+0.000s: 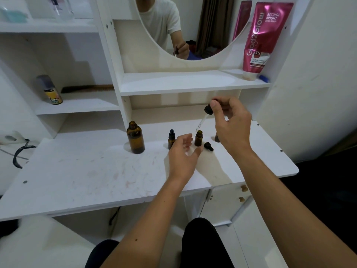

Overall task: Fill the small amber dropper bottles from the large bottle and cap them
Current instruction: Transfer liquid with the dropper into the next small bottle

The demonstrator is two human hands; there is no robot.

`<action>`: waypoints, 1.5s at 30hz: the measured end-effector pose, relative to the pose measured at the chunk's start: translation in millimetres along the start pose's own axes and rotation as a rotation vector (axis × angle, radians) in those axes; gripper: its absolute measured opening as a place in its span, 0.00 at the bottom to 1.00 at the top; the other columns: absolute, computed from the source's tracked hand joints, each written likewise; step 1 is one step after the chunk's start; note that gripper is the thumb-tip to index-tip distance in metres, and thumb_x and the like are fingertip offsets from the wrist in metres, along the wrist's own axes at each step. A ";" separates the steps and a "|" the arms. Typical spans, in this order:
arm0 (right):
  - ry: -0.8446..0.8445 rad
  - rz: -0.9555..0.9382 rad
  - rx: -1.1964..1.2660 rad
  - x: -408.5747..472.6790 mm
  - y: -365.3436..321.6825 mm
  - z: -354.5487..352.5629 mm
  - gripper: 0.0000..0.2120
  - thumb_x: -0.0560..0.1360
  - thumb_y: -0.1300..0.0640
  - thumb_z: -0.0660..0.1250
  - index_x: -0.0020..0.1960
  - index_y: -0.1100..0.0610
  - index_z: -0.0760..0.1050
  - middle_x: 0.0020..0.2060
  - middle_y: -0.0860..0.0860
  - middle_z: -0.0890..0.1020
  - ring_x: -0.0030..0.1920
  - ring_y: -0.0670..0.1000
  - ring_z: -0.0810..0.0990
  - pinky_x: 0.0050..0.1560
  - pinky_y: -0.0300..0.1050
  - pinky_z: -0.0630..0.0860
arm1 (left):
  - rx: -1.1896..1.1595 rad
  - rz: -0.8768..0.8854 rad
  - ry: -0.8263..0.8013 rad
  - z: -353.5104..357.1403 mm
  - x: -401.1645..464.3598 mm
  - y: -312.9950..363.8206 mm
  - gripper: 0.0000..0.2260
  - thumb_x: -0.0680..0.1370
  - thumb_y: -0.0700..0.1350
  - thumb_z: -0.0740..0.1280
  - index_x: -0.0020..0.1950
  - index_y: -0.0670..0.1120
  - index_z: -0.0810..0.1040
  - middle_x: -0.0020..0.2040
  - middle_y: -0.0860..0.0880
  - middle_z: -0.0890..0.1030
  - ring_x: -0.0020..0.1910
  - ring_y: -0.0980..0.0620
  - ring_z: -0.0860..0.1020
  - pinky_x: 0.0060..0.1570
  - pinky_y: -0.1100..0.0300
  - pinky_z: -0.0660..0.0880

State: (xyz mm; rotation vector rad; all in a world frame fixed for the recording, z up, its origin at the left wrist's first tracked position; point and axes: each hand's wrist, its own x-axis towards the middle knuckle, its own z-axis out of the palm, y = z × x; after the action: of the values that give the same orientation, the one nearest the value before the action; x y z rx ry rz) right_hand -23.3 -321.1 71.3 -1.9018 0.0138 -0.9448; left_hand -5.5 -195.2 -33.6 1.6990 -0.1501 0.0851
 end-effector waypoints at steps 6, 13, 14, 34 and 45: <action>-0.015 0.000 0.057 -3.9 -13.7 15.8 0.06 0.83 0.56 0.70 0.58 0.56 0.82 0.49 0.49 0.86 0.51 0.45 0.86 0.57 0.38 0.81 | -0.059 -0.033 -0.082 -34.6 -16.7 1.0 0.19 0.75 0.49 0.78 0.64 0.55 0.79 0.56 0.60 0.83 0.55 0.61 0.81 0.56 0.66 0.79; -0.057 -0.020 0.121 -12.2 -32.8 51.5 0.05 0.83 0.57 0.70 0.57 0.56 0.82 0.49 0.48 0.86 0.51 0.42 0.85 0.55 0.35 0.80 | -0.091 -0.027 -0.018 -92.3 -26.4 -3.6 0.15 0.76 0.47 0.78 0.61 0.53 0.81 0.53 0.57 0.85 0.53 0.57 0.83 0.55 0.61 0.82; -0.062 -0.019 0.136 -12.5 -35.3 57.4 0.04 0.83 0.56 0.70 0.57 0.54 0.81 0.49 0.49 0.87 0.52 0.45 0.86 0.56 0.36 0.81 | -0.083 -0.024 0.010 -101.3 -26.8 -4.4 0.14 0.76 0.47 0.77 0.60 0.54 0.82 0.52 0.57 0.85 0.53 0.57 0.83 0.54 0.62 0.82; -0.204 -0.078 0.197 -1.4 -67.6 142.6 0.07 0.83 0.56 0.70 0.58 0.57 0.82 0.51 0.50 0.86 0.52 0.46 0.85 0.56 0.37 0.81 | 0.010 -0.029 0.188 -162.1 30.1 -21.4 0.24 0.73 0.45 0.80 0.66 0.52 0.77 0.62 0.56 0.82 0.60 0.54 0.80 0.65 0.56 0.78; -0.399 0.017 0.080 -20.2 -36.7 164.7 0.06 0.81 0.56 0.72 0.56 0.55 0.86 0.49 0.49 0.87 0.49 0.43 0.85 0.53 0.30 0.78 | -0.015 -0.008 0.173 -164.6 30.9 -23.0 0.21 0.73 0.46 0.80 0.61 0.56 0.76 0.56 0.62 0.83 0.57 0.58 0.82 0.53 0.69 0.77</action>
State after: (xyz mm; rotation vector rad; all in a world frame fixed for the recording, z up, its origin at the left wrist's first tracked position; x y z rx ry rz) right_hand 50.0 -169.1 50.5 -1.9808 -0.2399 -0.5336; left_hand 33.5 -30.8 -29.8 1.6683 -0.0147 0.2240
